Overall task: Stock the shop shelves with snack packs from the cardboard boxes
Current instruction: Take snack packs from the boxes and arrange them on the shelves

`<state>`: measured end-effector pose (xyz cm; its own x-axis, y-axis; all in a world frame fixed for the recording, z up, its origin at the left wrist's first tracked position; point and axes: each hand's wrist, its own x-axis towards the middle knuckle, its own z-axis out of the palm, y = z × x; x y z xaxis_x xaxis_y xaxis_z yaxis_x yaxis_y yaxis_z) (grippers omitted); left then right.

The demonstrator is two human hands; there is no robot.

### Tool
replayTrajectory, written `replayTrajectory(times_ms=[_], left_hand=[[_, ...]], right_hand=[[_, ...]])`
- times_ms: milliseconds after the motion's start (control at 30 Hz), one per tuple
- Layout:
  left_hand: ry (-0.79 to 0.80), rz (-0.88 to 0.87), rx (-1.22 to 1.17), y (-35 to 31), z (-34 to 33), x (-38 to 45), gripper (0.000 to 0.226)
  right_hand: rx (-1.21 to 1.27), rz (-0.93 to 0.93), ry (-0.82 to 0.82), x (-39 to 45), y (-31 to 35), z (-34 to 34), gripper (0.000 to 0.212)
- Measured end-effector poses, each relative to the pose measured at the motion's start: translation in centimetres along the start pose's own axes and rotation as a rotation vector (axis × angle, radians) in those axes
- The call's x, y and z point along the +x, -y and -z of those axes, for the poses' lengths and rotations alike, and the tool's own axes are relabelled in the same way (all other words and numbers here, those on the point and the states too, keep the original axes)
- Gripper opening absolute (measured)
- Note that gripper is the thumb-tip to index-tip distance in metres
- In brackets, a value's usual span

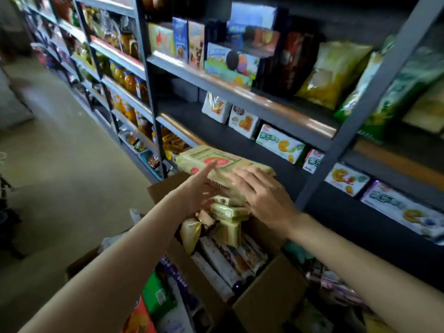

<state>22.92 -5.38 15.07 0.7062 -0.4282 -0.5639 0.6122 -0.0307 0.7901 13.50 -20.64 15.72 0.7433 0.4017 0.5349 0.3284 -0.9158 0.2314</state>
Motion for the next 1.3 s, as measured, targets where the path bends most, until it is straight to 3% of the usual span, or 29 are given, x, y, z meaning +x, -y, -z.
replayTrajectory(times_ms=[67,133,233,333,400,533,600,733,833,967,1067,1133,1200,1300], left_hand=[[0.057,-0.136,-0.073,-2.2,-3.3,-1.9,0.034],[0.118,-0.281,-0.054,-4.2,-6.4,-3.6,0.032],[0.256,-0.552,0.091,-7.0,-10.4,-6.2,0.031],[0.361,-0.806,0.232,-9.8,-13.7,-9.6,0.043],[0.498,-0.91,0.312,-11.4,-16.2,-12.0,0.054],[0.723,-1.041,0.4,-13.7,-21.8,-16.7,0.073],[0.793,-1.112,0.449,-14.9,-24.7,-18.9,0.065],[0.854,-1.234,0.463,-17.6,-28.9,-22.4,0.047],[0.767,-1.282,0.424,-18.6,-31.1,-23.5,0.044],[0.683,-1.269,0.389,-18.6,-33.3,-21.7,0.034],[0.728,-1.228,0.421,-17.6,-34.3,-20.3,0.041],[0.839,-1.138,0.507,-16.2,-34.1,-19.1,0.046],[0.945,-1.029,0.622,-14.7,-33.3,-16.8,0.04],[0.906,-0.895,0.739,-12.4,-32.5,-12.8,0.05]], right_hand=[[-0.106,0.051,0.011,-0.5,-1.4,4.4,0.039],[-0.044,0.009,0.096,-1.0,-2.5,8.9,0.046],[0.271,-0.36,0.125,-1.8,-4.1,16.4,0.072],[0.336,-0.75,-0.066,-2.3,-6.3,23.2,0.079],[0.406,-0.876,-0.117,-2.5,-7.6,26.5,0.082],[0.438,-0.904,-0.26,-2.8,-8.6,31.9,0.082],[0.399,-0.905,-0.366,-3.0,-9.3,34.9,0.071],[0.164,-0.853,-0.563,-3.9,-11.0,40.1,0.074],[-0.068,-0.831,-0.646,-5.0,-12.6,42.3,0.071],[0.001,-0.882,-0.641,-7.0,-15.3,43.3,0.063],[0.228,-0.869,-0.494,-8.2,-16.6,42.4,0.057],[0.327,-0.846,-0.39,-9.0,-16.6,41.1,0.05],[0.235,-0.849,-0.306,-10.4,-16.4,39.1,0.051],[0.06,-0.879,-0.153,-13.3,-16.7,35.0,0.058]])
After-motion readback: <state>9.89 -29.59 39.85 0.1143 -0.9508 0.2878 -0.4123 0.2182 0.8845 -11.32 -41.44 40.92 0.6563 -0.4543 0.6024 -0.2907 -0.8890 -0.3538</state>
